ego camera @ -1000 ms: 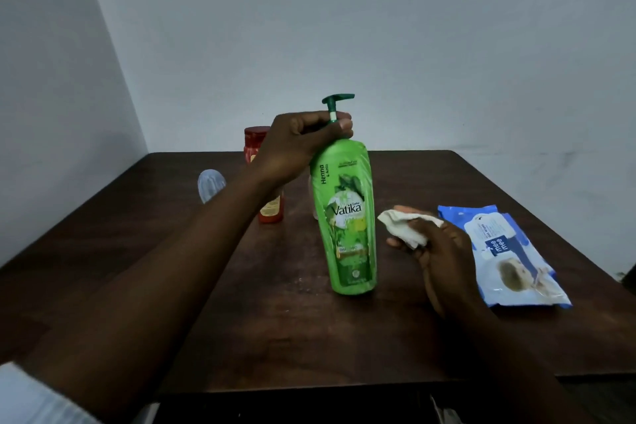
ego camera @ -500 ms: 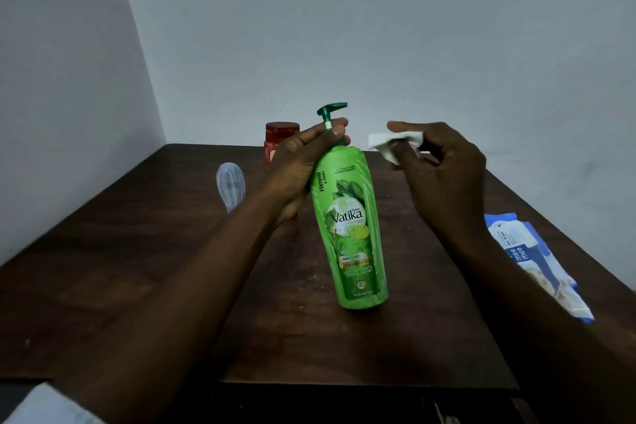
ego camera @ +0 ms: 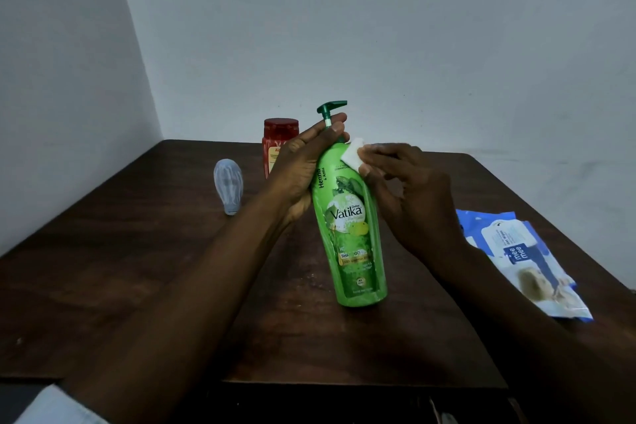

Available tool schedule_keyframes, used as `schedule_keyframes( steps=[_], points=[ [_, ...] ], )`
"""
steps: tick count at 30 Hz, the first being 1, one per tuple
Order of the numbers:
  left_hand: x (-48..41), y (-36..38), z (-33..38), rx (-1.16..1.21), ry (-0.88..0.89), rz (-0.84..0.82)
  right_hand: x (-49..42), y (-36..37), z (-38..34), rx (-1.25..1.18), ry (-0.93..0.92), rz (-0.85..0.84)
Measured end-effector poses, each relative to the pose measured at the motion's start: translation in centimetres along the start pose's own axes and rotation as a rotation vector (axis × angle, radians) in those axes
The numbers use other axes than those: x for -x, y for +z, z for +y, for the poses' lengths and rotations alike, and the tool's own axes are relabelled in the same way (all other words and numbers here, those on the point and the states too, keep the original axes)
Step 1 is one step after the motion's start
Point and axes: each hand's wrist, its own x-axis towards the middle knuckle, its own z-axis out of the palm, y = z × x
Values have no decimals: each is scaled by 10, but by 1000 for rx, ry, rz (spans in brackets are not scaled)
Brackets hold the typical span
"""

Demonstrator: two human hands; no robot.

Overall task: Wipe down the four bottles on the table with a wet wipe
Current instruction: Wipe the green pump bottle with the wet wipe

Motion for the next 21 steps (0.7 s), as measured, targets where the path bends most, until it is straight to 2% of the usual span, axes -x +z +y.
schedule_keyframes(
  steps=[6,21],
  points=[
    [3,3,1,31,-17,-22,-10,0,5,-181,107,-9],
    [-1,2,-12,113,-11,-20,24,-8,4,-107,100,-42]
  ],
)
